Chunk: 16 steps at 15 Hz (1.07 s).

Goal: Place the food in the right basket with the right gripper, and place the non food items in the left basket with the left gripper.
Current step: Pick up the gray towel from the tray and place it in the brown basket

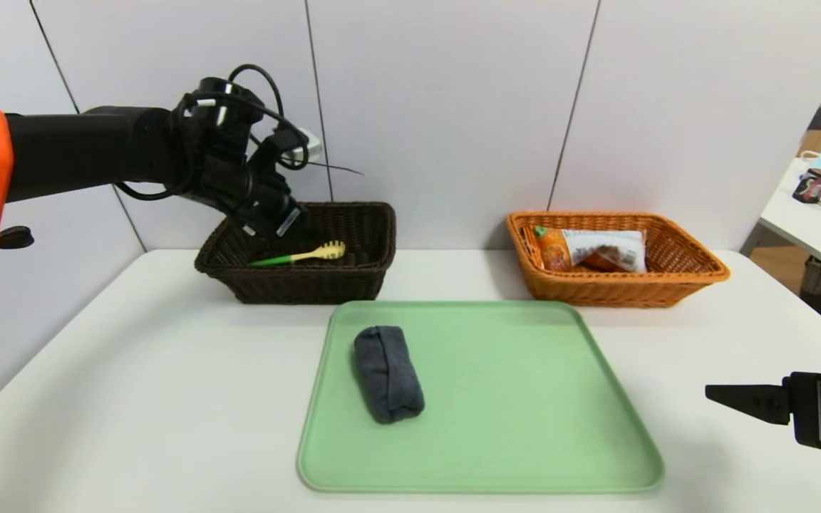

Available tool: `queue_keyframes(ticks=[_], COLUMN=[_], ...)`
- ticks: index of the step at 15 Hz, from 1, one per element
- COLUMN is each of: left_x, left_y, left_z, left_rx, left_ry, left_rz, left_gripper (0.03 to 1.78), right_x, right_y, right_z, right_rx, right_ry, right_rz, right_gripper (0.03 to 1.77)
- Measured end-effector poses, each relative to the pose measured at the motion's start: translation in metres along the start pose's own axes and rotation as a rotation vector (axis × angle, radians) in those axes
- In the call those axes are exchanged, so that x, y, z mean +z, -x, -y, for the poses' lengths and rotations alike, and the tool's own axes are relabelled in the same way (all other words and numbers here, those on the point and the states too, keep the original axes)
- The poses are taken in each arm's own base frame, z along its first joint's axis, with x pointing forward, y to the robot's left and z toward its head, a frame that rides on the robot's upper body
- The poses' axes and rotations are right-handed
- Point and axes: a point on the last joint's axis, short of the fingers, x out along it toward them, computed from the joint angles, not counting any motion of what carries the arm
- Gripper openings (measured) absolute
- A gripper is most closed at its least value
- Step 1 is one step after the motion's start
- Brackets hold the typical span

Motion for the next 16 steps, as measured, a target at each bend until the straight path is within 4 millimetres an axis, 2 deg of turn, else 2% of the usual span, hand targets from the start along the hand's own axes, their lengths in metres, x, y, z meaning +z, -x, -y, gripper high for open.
queue_keyframes(ticks=[4,9,11,16], left_x=[0.022,0.028,0.032,0.027], left_y=[0.029,0.063,0.07,0.073], left_z=[0.047,0.099,0.117,0.172], left_rx=[-0.093,-0.136,-0.08,0.076], left_ry=[0.294,0.427,0.498,0.644], left_rz=[0.026,-0.002,-0.018,-0.074], left_gripper=[1.56,1.63,1.65,1.67], right_x=[-0.001,0.0,0.0,-0.002], right_y=[0.0,0.003,0.003,0.003], right_z=[0.0,-0.001,-0.001,-0.001], right_rx=[-0.001,0.011,0.012,0.012], right_ry=[0.0,0.004,0.005,0.004], right_rz=[-0.001,0.009,0.011,0.006], right_gripper=[1.7,1.7,1.7,1.7])
